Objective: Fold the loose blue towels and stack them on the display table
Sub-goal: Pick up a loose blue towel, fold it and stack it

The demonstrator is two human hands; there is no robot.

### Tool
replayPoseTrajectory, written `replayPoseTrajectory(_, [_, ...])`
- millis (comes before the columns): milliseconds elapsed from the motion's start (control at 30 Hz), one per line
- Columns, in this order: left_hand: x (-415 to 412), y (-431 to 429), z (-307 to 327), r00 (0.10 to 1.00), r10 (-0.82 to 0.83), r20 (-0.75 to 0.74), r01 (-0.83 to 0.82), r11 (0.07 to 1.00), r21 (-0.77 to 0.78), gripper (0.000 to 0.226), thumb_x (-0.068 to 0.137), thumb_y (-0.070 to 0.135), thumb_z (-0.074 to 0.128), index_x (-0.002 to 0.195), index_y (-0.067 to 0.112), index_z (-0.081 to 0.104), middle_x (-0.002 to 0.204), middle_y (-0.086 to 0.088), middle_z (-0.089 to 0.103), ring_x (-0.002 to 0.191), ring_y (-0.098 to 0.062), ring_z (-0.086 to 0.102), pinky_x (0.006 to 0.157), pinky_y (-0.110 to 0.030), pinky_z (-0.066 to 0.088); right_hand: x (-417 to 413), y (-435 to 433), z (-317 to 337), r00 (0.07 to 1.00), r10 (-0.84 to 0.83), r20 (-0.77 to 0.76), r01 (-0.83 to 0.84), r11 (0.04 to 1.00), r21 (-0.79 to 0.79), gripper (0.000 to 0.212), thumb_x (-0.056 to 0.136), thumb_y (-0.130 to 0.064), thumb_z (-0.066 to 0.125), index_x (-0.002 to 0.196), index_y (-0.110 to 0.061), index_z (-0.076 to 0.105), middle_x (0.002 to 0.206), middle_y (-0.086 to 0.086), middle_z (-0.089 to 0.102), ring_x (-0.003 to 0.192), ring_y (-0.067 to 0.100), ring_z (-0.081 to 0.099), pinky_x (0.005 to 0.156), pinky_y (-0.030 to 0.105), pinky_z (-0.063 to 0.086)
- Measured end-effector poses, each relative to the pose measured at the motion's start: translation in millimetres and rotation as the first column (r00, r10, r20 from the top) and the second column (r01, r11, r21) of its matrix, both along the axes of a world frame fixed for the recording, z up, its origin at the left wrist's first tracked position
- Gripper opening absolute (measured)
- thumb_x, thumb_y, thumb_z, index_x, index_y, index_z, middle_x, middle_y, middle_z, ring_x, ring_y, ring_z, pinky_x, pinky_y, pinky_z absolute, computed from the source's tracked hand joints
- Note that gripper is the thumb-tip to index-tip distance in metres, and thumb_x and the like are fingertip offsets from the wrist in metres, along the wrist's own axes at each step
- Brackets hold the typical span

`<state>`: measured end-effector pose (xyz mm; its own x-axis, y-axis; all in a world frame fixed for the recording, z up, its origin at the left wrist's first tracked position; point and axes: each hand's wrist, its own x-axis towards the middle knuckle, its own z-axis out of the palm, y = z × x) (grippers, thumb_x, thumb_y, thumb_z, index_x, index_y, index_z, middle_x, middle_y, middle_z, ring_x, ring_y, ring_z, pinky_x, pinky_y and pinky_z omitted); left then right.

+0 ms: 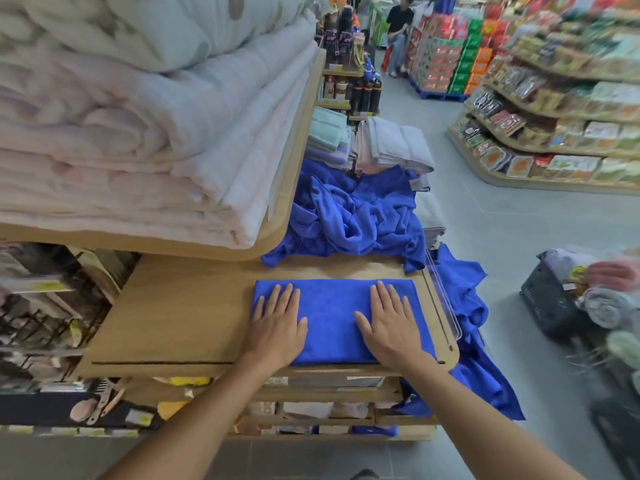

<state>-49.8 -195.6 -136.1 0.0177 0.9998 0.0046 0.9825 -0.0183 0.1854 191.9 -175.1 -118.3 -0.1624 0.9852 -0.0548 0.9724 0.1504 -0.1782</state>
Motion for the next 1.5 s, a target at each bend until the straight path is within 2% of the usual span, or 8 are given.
replayPoseTrajectory(133, [11,13,8,0.998,-0.053,0.033,0.052,0.998,0.021,0.061,0.106,0.036,0.029,0.162,0.019,0.013,0.17,0.004,0.012,0.157,-0.014,0.002,0.127,-0.043,0.003,-74,5,4,0.963,0.26,-0.069,-0.257,0.965,0.054,0.062,0.108,-0.044,0.028,0.164,-0.021,0.014,0.172,-0.004,0.012,0.159,0.018,0.002,0.127,0.041,0.001])
replayPoseTrajectory(433, [-5,16,-9,1.0,-0.029,-0.012,0.03,0.998,0.048,0.071,0.102,0.057,0.022,0.162,0.022,0.016,0.169,0.006,0.016,0.156,-0.012,0.007,0.127,-0.041,0.003,-36,18,-14,0.996,0.084,0.005,-0.084,0.996,-0.005,0.084,0.094,-0.071,0.006,0.164,-0.026,0.013,0.172,-0.009,0.008,0.158,0.01,0.0,0.127,0.042,-0.004])
replayPoseTrajectory(667, [-6,19,-15,0.999,-0.048,-0.015,0.048,0.998,0.033,0.076,0.098,0.062,0.012,0.163,0.022,0.009,0.17,0.006,0.009,0.157,-0.014,0.001,0.127,-0.042,0.0,37,14,-5,0.997,-0.073,0.025,0.074,0.997,-0.014,0.074,0.104,-0.063,0.018,0.165,-0.022,0.005,0.172,-0.006,0.002,0.158,0.013,-0.004,0.129,0.04,0.004])
replayPoseTrajectory(967, [14,20,0,0.998,-0.064,0.008,0.064,0.997,-0.032,0.072,0.103,0.053,0.019,0.162,0.018,-0.001,0.171,0.003,-0.004,0.157,-0.018,-0.01,0.126,-0.051,-0.006,57,9,5,0.937,-0.35,-0.014,0.349,0.936,-0.04,0.051,0.1,-0.039,0.055,0.135,-0.005,0.042,0.13,0.016,0.056,0.118,0.035,0.054,0.093,0.042,0.047])
replayPoseTrajectory(1100, [39,22,3,0.988,-0.151,0.043,0.153,0.987,-0.046,0.073,0.102,0.056,0.018,0.162,0.02,0.0,0.171,0.003,-0.004,0.156,-0.018,-0.012,0.125,-0.053,-0.008,54,29,30,0.872,-0.478,-0.106,0.432,0.854,-0.291,0.029,0.09,-0.031,0.068,0.099,-0.01,0.05,0.103,0.017,0.064,0.077,0.026,0.059,0.058,0.034,0.037])
replayPoseTrajectory(1267, [42,22,-5,0.989,-0.144,0.018,0.145,0.989,-0.033,0.075,0.1,0.061,0.012,0.162,0.022,0.001,0.171,0.003,-0.004,0.156,-0.018,-0.012,0.124,-0.053,-0.011,60,41,50,0.668,-0.671,-0.322,0.444,0.706,-0.552,0.037,0.082,-0.03,0.08,0.095,-0.009,0.053,0.081,0.004,0.052,0.066,0.02,0.051,0.058,0.032,0.044])
replayPoseTrajectory(1400, [42,22,-9,0.99,-0.137,0.019,0.138,0.99,-0.027,0.077,0.097,0.062,0.01,0.162,0.022,0.002,0.171,0.002,-0.002,0.156,-0.019,-0.011,0.123,-0.053,-0.012,66,31,58,0.397,-0.755,-0.522,0.314,0.647,-0.695,0.045,0.085,-0.026,0.08,0.12,-0.003,0.063,0.112,0.016,0.074,0.104,0.036,0.072,0.099,0.05,0.056])
replayPoseTrajectory(1500, [43,22,-8,0.991,-0.131,0.013,0.131,0.991,-0.02,0.076,0.098,0.061,0.012,0.162,0.022,0.004,0.171,0.002,0.0,0.157,-0.019,-0.009,0.124,-0.054,-0.01,57,26,73,0.369,-0.693,-0.619,0.23,0.714,-0.662,0.038,0.089,-0.023,0.076,0.119,-0.002,0.067,0.116,0.02,0.074,0.107,0.037,0.071,0.102,0.052,0.052])
